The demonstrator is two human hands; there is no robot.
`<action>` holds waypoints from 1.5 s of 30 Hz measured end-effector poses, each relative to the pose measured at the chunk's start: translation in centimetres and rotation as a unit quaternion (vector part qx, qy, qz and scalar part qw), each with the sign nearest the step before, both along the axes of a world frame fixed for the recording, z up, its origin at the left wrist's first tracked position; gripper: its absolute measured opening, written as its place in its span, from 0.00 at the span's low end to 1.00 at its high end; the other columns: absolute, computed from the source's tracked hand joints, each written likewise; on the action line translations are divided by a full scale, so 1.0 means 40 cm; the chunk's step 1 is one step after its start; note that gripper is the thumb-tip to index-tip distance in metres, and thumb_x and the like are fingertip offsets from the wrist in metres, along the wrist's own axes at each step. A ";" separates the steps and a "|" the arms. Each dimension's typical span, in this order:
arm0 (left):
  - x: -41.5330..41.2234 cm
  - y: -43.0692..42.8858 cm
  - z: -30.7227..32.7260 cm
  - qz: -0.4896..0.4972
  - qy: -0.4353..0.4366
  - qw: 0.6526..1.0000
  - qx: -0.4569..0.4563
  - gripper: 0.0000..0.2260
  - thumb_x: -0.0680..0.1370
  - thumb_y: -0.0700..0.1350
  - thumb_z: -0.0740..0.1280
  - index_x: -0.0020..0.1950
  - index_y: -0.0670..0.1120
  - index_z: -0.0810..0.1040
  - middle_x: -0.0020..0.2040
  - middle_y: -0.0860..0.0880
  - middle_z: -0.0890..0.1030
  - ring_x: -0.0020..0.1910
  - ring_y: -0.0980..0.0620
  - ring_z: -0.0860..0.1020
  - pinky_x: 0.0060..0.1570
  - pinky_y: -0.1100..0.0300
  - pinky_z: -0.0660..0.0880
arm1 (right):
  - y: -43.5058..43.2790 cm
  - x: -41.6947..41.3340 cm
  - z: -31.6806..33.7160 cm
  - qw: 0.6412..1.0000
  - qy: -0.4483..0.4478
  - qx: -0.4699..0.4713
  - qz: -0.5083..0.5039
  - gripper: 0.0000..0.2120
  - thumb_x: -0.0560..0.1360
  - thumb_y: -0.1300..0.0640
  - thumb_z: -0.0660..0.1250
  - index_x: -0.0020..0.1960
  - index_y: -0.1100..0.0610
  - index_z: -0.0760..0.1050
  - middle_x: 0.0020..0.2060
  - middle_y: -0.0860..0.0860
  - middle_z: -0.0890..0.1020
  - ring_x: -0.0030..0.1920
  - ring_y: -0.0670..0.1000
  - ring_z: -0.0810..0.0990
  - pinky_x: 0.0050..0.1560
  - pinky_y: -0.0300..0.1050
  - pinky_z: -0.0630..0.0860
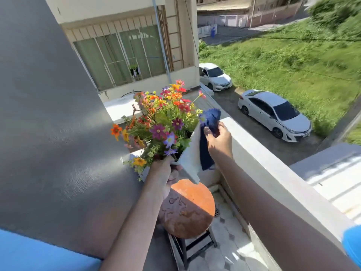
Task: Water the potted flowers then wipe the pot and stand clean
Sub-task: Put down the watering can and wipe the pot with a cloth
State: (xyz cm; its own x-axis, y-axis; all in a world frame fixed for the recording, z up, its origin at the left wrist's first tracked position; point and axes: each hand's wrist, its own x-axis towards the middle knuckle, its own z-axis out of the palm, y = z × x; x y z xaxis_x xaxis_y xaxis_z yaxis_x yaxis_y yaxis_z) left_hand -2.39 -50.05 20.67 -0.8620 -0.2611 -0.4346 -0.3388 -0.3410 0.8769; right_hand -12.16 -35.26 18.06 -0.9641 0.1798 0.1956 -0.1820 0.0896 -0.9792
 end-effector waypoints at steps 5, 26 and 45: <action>-0.007 -0.001 0.032 0.011 0.003 0.999 0.037 0.13 0.81 0.37 0.56 0.36 0.44 0.64 0.30 0.45 0.71 0.14 0.58 0.58 0.15 0.68 0.53 | -0.008 0.047 -0.070 0.996 0.048 0.074 -0.016 0.07 0.77 0.63 0.66 0.55 0.60 0.75 0.49 0.54 0.80 0.49 0.54 0.78 0.51 0.49 0.75; 0.000 0.032 0.076 -0.008 0.034 0.998 -0.051 0.11 0.81 0.35 0.56 0.38 0.42 0.66 0.28 0.45 0.75 0.15 0.57 0.61 0.18 0.66 0.56 | -0.020 -0.006 0.097 0.997 -0.026 -0.067 -0.001 0.13 0.75 0.50 0.66 0.48 0.60 0.78 0.40 0.61 0.83 0.38 0.51 0.79 0.41 0.49 0.76; -0.055 0.015 0.109 0.007 0.033 0.999 -0.012 0.10 0.80 0.37 0.58 0.39 0.42 0.69 0.22 0.50 0.77 0.17 0.60 0.65 0.17 0.68 0.59 | -0.050 0.154 -0.114 0.991 0.042 0.126 -0.002 0.05 0.78 0.59 0.66 0.53 0.58 0.75 0.43 0.50 0.79 0.42 0.53 0.76 0.41 0.50 0.71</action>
State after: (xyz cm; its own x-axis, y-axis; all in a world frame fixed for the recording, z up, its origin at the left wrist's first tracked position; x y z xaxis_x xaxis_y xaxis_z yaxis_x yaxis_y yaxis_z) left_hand -4.58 -49.46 25.02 -0.8846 -0.2822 -0.3713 -0.2762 -0.3246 0.9046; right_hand -6.02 -37.26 13.51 -0.9415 0.1192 0.3152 -0.2617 0.3307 -0.9067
